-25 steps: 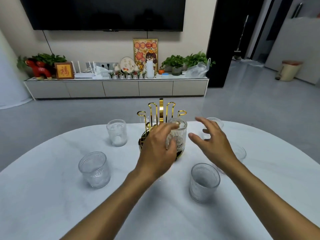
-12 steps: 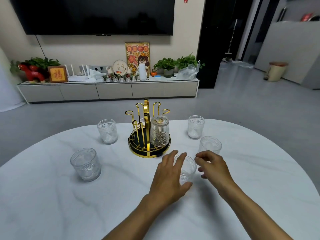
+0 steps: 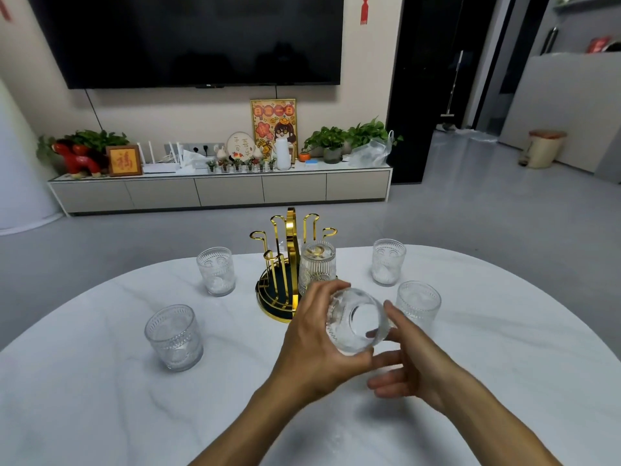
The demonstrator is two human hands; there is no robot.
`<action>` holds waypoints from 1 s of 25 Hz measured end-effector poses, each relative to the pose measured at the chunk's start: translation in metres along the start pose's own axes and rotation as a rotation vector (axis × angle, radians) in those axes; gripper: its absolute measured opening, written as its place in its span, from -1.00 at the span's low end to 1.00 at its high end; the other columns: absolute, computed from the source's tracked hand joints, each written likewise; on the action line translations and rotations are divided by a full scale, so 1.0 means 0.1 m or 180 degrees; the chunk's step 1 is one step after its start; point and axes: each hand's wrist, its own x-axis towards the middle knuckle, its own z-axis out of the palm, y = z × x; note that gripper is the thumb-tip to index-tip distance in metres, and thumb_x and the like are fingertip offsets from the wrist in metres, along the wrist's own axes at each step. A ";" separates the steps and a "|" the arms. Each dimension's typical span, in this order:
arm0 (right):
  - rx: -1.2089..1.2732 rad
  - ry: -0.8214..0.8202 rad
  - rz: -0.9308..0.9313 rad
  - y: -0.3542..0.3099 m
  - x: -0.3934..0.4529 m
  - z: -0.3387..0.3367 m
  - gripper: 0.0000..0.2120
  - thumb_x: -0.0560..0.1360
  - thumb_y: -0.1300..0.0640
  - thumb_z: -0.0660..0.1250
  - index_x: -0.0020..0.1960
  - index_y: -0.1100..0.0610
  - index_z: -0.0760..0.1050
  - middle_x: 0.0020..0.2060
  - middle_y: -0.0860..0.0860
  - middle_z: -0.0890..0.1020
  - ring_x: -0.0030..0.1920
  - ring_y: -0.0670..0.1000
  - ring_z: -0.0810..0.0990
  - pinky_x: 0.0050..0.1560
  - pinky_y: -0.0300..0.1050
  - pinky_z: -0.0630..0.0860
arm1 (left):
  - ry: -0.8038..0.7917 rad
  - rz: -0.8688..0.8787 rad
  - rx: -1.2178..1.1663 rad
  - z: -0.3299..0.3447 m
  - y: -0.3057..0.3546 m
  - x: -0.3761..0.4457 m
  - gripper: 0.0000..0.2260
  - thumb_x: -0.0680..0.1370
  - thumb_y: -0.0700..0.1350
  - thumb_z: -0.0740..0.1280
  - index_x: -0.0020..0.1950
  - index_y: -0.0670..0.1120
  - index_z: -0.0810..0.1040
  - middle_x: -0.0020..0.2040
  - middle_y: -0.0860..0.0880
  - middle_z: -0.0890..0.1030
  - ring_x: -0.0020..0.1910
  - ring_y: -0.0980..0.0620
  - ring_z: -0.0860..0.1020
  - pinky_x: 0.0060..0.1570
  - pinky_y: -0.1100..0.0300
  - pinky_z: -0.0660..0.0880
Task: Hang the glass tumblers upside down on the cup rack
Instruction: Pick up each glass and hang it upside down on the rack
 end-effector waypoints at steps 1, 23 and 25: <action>0.0346 -0.0288 -0.0034 -0.12 0.00 0.05 -0.35 0.36 -0.40 0.30 0.07 0.16 0.60 -0.17 0.28 0.70 -0.29 0.27 0.68 -0.35 0.01 0.63 | 0.0064 0.0163 -0.0048 -0.09 0.06 0.06 -0.30 0.22 0.15 0.55 0.29 0.10 0.37 0.17 0.18 0.43 0.19 0.14 0.48 0.06 0.27 0.52; -0.2517 0.0536 -0.3020 -1.50 1.52 0.13 -0.45 0.29 -0.10 0.54 0.20 -0.26 0.40 0.19 0.02 0.57 0.00 0.06 0.60 -0.01 0.08 0.61 | -0.0811 -0.0294 0.1718 -0.83 -0.91 1.82 -0.58 0.64 0.06 0.18 0.49 0.04 0.33 0.47 0.00 0.42 0.40 -0.06 0.40 0.31 -0.03 0.33; -0.2623 0.0493 -0.3016 -1.45 1.57 0.13 -0.46 0.31 -0.07 0.54 0.21 -0.25 0.39 0.19 0.02 0.57 -0.01 0.08 0.61 0.00 0.13 0.61 | -0.0825 -0.0285 0.1724 -0.84 -0.90 1.82 -0.58 0.64 0.06 0.18 0.49 0.04 0.34 0.47 0.01 0.42 0.38 -0.06 0.42 0.30 -0.03 0.34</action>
